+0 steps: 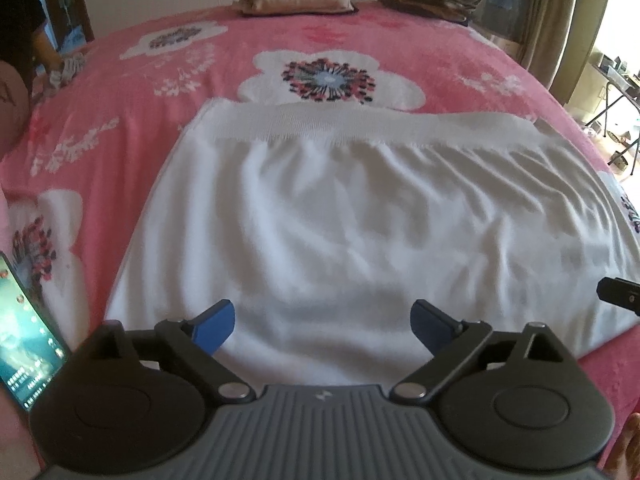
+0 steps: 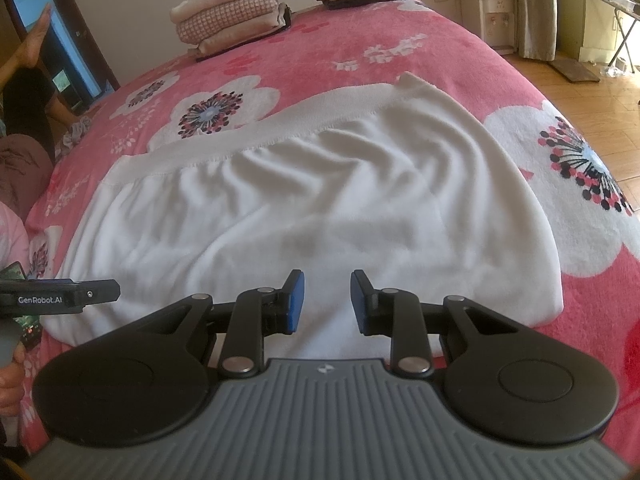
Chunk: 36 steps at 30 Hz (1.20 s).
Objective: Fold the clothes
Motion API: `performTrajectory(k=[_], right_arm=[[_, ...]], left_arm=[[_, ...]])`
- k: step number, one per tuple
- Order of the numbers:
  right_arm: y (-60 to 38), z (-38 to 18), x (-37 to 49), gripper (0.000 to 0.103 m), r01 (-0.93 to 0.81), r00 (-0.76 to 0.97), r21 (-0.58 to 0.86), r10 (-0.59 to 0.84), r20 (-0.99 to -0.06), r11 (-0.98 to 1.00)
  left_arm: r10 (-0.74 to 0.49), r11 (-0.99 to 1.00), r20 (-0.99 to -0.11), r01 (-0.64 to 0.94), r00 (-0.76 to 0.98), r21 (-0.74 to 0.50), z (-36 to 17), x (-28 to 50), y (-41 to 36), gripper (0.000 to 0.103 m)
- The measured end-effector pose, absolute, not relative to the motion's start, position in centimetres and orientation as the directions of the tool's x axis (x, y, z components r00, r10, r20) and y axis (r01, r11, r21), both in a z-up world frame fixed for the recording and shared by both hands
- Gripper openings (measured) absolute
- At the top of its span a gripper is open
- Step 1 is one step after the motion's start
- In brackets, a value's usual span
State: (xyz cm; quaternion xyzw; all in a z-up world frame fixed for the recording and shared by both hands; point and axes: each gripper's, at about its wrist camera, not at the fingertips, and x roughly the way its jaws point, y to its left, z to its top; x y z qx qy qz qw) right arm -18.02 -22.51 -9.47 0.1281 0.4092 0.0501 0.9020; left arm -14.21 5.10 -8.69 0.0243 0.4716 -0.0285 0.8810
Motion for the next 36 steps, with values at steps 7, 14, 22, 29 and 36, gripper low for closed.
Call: performTrajectory(k=[7,14,22,29,36], right_arm=[[-22.4,-9.1,-18.2,0.025,0.01,0.668,0.276,0.199,-0.717,0.961],[-22.4,-9.3,-17.9,0.025,0.018,0.66,0.284,0.202,-0.724,0.959],[-22.2,-9.7,-17.8,0.025,0.009,0.644,0.286,0.213,-0.734,0.958],[-22.2,-9.8,-17.8,0.026,0.009,0.642,0.29,0.217,-0.736,0.957],[-22.3,-9.8,-17.9,0.026,0.009,0.643,0.293,0.219,-0.734,0.956]], left_arm=[[0.031,0.993,-0.824,0.076,0.565,0.09,-8.9,-14.3,4.3,0.101],[0.072,0.98,-0.872,0.13,0.484,0.153,-10.7,-14.0,3.4,0.101],[0.06,0.976,-0.87,0.152,0.49,0.153,-10.7,-14.4,2.9,0.101],[0.061,0.977,-0.87,0.151,0.489,0.153,-10.8,-14.2,2.7,0.101],[0.06,0.976,-0.865,0.154,0.498,0.157,-10.7,-14.3,2.6,0.101]])
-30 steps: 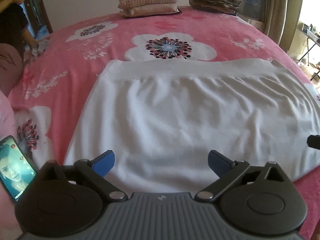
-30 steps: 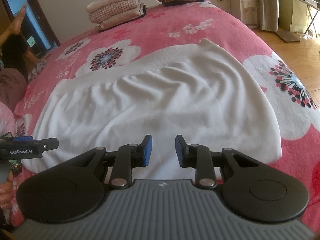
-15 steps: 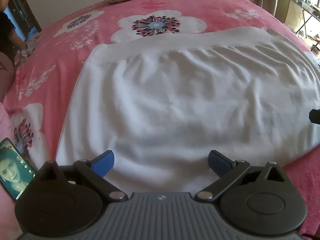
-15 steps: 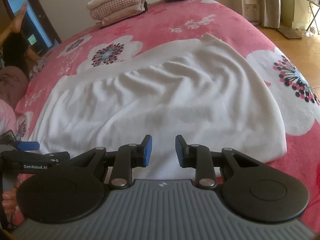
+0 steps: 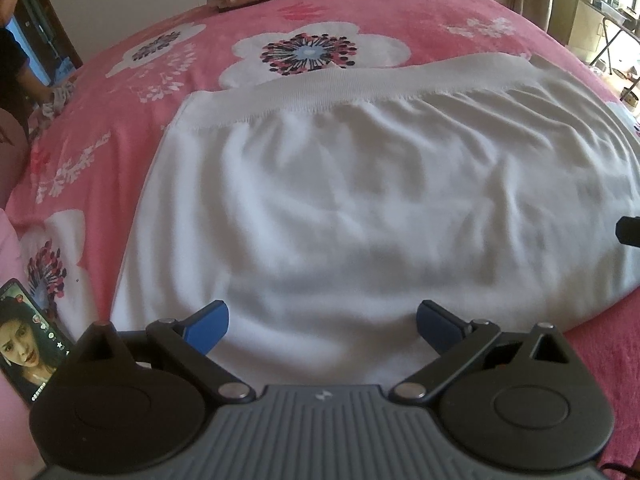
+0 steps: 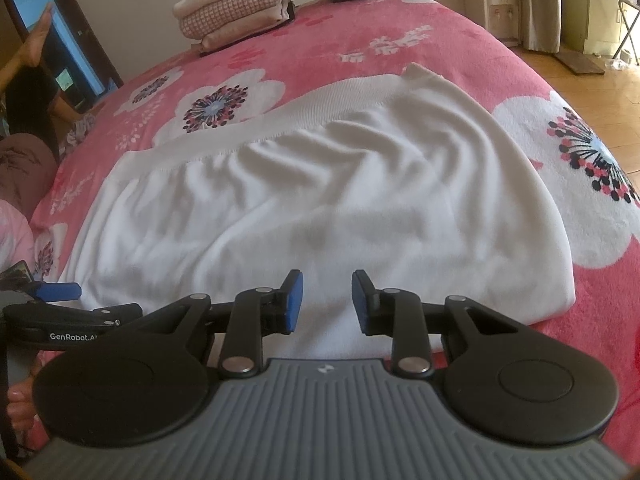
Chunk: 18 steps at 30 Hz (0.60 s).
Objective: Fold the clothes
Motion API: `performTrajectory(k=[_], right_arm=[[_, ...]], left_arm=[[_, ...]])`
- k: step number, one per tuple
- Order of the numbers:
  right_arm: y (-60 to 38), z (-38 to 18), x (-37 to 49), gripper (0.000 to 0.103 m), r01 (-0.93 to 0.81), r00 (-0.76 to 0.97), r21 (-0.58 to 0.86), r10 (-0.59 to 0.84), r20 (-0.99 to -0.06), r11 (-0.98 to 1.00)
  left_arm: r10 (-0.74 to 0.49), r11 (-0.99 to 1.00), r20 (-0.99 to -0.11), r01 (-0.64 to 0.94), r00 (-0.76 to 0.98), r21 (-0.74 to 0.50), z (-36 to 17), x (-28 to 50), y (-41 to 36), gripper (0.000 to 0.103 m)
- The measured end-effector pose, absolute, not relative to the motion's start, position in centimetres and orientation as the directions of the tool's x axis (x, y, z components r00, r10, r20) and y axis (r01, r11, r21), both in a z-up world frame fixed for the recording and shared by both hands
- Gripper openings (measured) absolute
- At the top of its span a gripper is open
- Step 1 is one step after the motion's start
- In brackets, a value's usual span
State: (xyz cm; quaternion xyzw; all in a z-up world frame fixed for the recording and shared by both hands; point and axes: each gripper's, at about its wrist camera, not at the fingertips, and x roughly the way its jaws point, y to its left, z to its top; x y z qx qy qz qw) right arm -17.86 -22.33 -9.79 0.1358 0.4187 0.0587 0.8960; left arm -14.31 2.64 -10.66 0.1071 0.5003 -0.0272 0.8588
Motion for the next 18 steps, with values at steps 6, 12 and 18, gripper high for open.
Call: performTrajectory(k=[6,12,18], right_arm=[[-22.35,-9.82,-17.86,0.026,0.01,0.643,0.294,0.219,-0.734,0.956],[-22.34,-9.77,-17.77,0.027,0.008,0.64,0.292,0.22,-0.736,0.956],[-22.4,-9.77,-17.8,0.027,0.006,0.639,0.291,0.219,-0.737,0.957]], left_arm=[[0.058,0.975,-0.861,0.155,0.505,0.157,-10.49,-14.33,2.54,0.101],[0.048,0.976,-0.858,0.16,0.512,0.15,-10.36,-14.4,2.55,0.101],[0.042,0.974,-0.851,0.17,0.523,0.152,-10.13,-14.51,2.4,0.101]])
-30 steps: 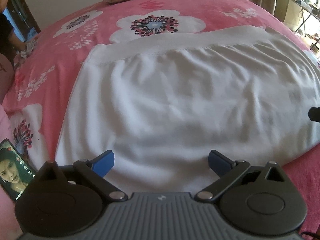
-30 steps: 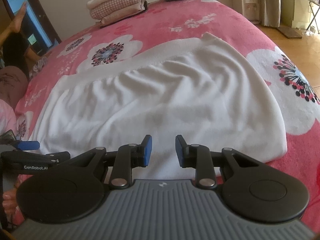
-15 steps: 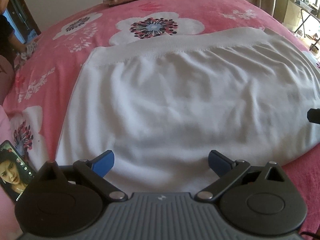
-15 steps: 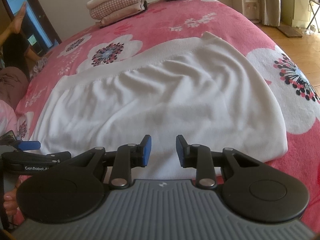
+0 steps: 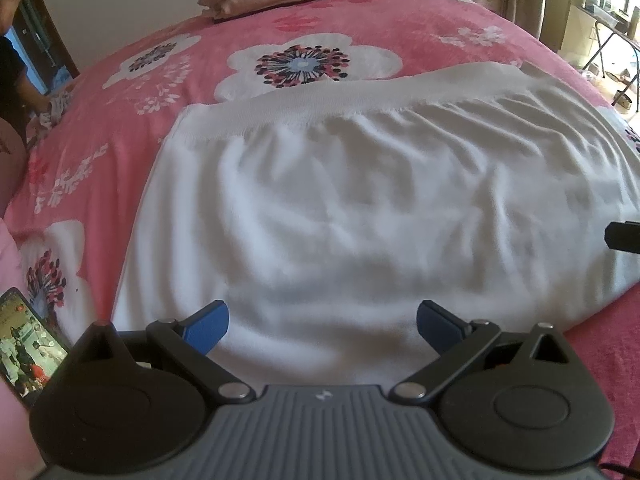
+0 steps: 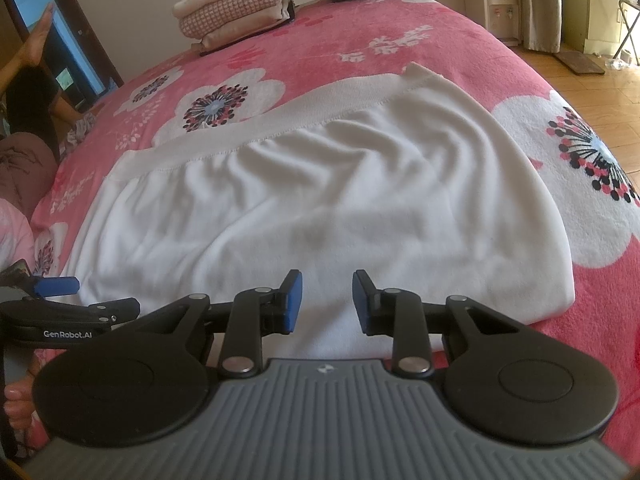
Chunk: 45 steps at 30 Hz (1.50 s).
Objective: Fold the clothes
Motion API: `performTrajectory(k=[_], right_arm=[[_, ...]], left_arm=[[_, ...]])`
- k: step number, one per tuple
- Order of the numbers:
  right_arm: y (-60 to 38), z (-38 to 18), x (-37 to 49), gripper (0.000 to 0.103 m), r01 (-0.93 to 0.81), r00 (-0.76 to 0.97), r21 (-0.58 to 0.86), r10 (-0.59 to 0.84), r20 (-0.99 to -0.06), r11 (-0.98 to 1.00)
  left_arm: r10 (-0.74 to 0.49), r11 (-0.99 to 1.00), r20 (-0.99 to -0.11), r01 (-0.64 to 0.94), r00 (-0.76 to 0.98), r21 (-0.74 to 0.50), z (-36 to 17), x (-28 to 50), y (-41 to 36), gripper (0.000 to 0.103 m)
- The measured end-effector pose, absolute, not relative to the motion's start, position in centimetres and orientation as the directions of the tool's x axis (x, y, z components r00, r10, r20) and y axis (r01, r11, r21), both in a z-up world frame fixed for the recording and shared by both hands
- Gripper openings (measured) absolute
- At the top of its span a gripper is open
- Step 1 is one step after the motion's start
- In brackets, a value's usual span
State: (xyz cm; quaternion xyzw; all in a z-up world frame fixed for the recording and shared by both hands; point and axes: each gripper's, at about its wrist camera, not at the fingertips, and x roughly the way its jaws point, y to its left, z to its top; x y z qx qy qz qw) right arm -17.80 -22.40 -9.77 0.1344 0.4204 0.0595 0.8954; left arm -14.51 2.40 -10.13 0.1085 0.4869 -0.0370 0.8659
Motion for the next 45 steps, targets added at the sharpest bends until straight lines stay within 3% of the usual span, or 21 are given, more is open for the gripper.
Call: performTrajectory(k=[17,20,24,27,31,38,44,45], right_arm=[[-21.8,-9.0,-17.1,0.027,-0.054,0.615,0.223,0.208,-0.761,0.973],[-21.6,-7.4,-14.3,0.027,-0.146,0.554,0.215,0.26,-0.791,0.966],[-19.9,-6.2,-8.8,0.027,-0.278,0.42,0.166,0.275,-0.865,0.946],[-18.2,-7.0,-5.0,0.027,-0.342,0.399,0.074,0.216,-0.891,0.937],[-19.9,-8.3,-2.5,0.027,-0.278,0.437,0.148,0.263,-0.86,0.949],[-27.5,-12.0,2.8,0.023,-0.035,0.534,0.337,0.303,-0.789,0.941],[-31.1,-10.8,4.8,0.026,0.05,0.634,0.325,0.222,-0.741,0.944],[-31.8,-10.3,4.1,0.027,0.04,0.639,0.396,0.281,-0.716,0.917]], left_arm=[[-0.024,0.968,-0.813,0.216,0.582,0.126,-7.8,-12.2,2.5,0.101],[-0.071,0.944,-0.82,0.304,0.568,0.128,-6.7,-9.8,1.5,0.101],[-0.045,0.838,-0.849,0.482,0.527,0.254,-8.0,-7.2,-2.2,0.101],[-0.072,0.833,-0.839,0.495,0.539,0.246,-8.8,-5.8,-3.0,0.1],[-0.124,0.852,-0.825,0.485,0.552,0.197,-9.8,-3.9,-3.2,0.1],[-0.093,0.939,-0.861,0.331,0.5,0.091,-11.8,1.4,0.5,0.1],[-0.139,0.971,-0.855,0.236,0.499,-0.02,-11.1,3.0,3.4,0.1],[-0.169,0.967,-0.847,0.253,0.504,-0.042,-10.6,2.6,3.4,0.1]])
